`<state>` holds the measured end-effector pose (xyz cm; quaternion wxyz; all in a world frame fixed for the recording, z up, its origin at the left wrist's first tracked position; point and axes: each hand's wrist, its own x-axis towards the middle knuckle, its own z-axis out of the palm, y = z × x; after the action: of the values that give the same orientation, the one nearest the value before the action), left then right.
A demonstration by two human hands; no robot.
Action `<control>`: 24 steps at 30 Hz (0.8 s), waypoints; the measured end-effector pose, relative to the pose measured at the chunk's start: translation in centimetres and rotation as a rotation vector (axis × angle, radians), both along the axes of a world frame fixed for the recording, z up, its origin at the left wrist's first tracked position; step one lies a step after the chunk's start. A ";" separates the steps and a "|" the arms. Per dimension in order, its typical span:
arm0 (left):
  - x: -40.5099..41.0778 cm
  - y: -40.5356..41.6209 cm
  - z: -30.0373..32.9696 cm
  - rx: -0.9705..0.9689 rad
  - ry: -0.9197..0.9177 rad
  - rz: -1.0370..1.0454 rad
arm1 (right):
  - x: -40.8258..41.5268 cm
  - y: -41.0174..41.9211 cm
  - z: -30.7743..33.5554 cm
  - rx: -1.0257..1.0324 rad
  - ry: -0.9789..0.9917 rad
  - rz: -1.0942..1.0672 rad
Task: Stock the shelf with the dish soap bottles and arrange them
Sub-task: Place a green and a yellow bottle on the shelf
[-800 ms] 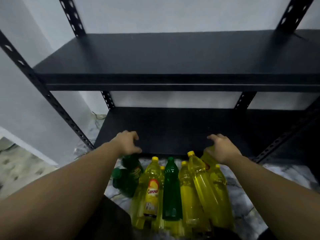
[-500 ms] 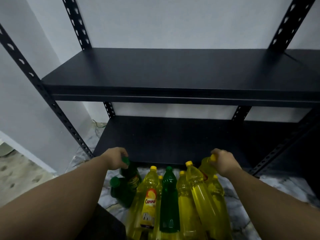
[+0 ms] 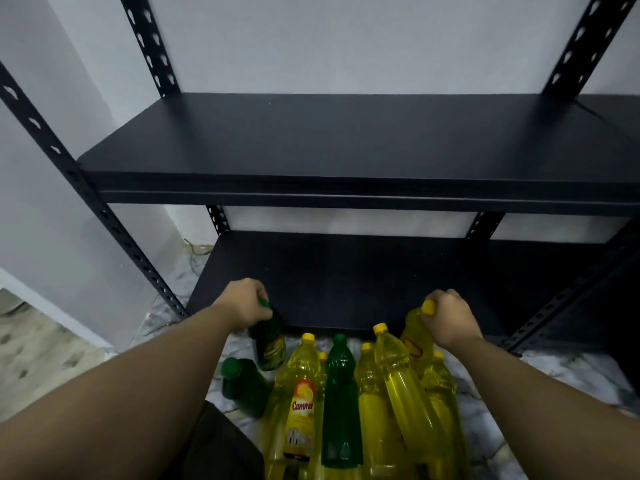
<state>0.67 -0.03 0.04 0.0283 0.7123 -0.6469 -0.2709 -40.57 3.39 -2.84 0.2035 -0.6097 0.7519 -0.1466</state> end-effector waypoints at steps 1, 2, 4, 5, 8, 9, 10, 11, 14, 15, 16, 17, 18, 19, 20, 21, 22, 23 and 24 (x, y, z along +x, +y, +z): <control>-0.2 0.1 0.8 -0.031 0.010 0.010 | 0.1 0.1 0.9 -0.033 0.006 0.002; -0.3 0.3 1.6 -0.062 0.016 0.010 | 0.4 0.2 1.8 -0.061 0.018 0.009; -0.8 0.9 3.5 -0.122 0.037 -0.002 | 0.7 0.5 3.9 -0.107 0.030 0.025; -1.0 1.3 4.5 -0.154 0.047 -0.011 | 0.8 0.7 5.0 -0.133 0.030 0.030; -2.1 2.5 7.7 -0.259 0.071 -0.043 | 0.8 1.4 8.7 -0.210 0.027 0.051; -2.4 2.9 8.8 -0.289 0.080 -0.051 | 0.7 1.7 10.0 -0.234 0.018 0.063; -2.7 3.4 10.0 -0.311 0.091 -0.057 | 0.8 2.0 11.3 -0.258 0.005 0.074; -2.9 3.8 11.1 -0.322 0.105 -0.063 | 0.8 2.4 12.7 -0.279 -0.008 0.087; -3.8 4.9 14.7 -0.345 0.137 -0.094 | 1.4 3.5 16.8 -0.331 -0.031 0.120; -4.1 5.2 15.8 -0.363 0.143 -0.099 | 1.7 3.8 18.2 -0.350 -0.047 0.122; -4.4 5.6 17.1 -0.384 0.153 -0.098 | 2.0 4.1 19.6 -0.369 -0.067 0.125; -4.7 6.0 18.3 -0.405 0.171 -0.092 | 2.3 4.3 21.0 -0.390 -0.087 0.127; -5.0 6.3 19.6 -0.425 0.199 -0.087 | 2.6 4.4 22.4 -0.410 -0.103 0.130; -5.3 6.6 20.9 -0.442 0.229 -0.083 | 2.9 4.5 23.8 -0.424 -0.123 0.131; -5.5 6.8 22.4 -0.459 0.262 -0.080 | 3.2 4.7 25.3 -0.433 -0.148 0.130; -5.7 7.0 23.8 -0.474 0.296 -0.078 | 3.4 4.8 26.7 -0.439 -0.169 0.132; -5.9 7.2 25.2 -0.488 0.324 -0.077 | 3.6 4.9 28.1 -0.446 -0.176 0.139; -6.0 7.3 26.6 -0.500 0.342 -0.079 | 3.8 5.0 29.4 -0.455 -0.169 0.148; -6.4 7.5 27.8 -0.514 0.354 -0.082 | 3.8 5.3 30.7 -0.464 -0.156 0.157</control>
<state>-5.75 7.48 27.88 0.3086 0.5969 -0.7074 -0.2193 -36.74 8.66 27.82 0.1264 -0.6834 0.6305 -0.3458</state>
